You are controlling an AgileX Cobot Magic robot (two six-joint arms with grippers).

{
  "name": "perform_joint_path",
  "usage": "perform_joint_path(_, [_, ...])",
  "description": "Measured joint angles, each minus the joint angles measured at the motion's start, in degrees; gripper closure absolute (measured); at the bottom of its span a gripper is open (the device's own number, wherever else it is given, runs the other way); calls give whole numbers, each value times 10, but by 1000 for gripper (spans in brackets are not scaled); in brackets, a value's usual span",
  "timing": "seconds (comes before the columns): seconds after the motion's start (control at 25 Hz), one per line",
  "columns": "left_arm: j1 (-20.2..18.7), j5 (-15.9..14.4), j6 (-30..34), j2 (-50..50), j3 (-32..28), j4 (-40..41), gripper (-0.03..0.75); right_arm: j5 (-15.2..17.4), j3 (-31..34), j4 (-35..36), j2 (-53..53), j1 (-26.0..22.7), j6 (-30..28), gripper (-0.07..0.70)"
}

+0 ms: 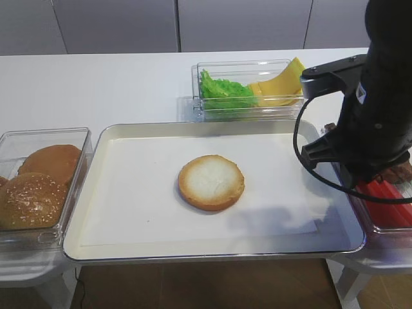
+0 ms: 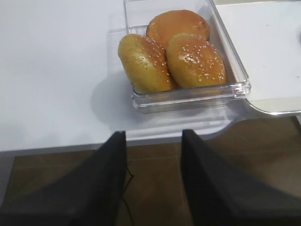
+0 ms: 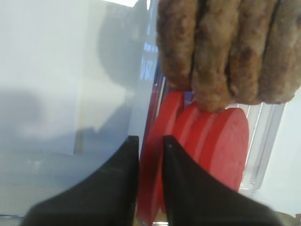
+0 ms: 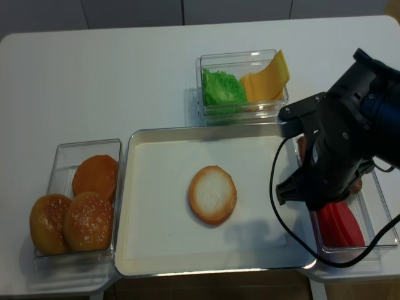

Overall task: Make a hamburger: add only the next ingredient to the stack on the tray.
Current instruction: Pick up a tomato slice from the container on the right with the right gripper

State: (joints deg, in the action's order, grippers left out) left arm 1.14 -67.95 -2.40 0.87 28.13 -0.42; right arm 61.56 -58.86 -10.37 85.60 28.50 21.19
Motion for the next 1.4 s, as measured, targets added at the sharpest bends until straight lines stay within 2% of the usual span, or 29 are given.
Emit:
perform_joint_path(0.12, [0,0,0,0,0,0,425,2,0,-1,0,0,0,547])
perform_joint_path(0.24, [0,0,0,0,0,0,425,5,0,-1,0,0,0,570])
perform_joint_path(0.6, [0,0,0,0,0,0,425,7,-1,-3,-4,0,1,570])
perform_joint_path(0.96, [0,0,0,0,0,0,425,14,-4,3,-84,0,1,570])
perform_joint_path(1.24, [0,0,0,0,0,0,425,51,-82,17,-120,0,-13,572])
perform_joint_path(1.4, [0,0,0,0,0,0,425,55,-129,46,-120,0,-36,573])
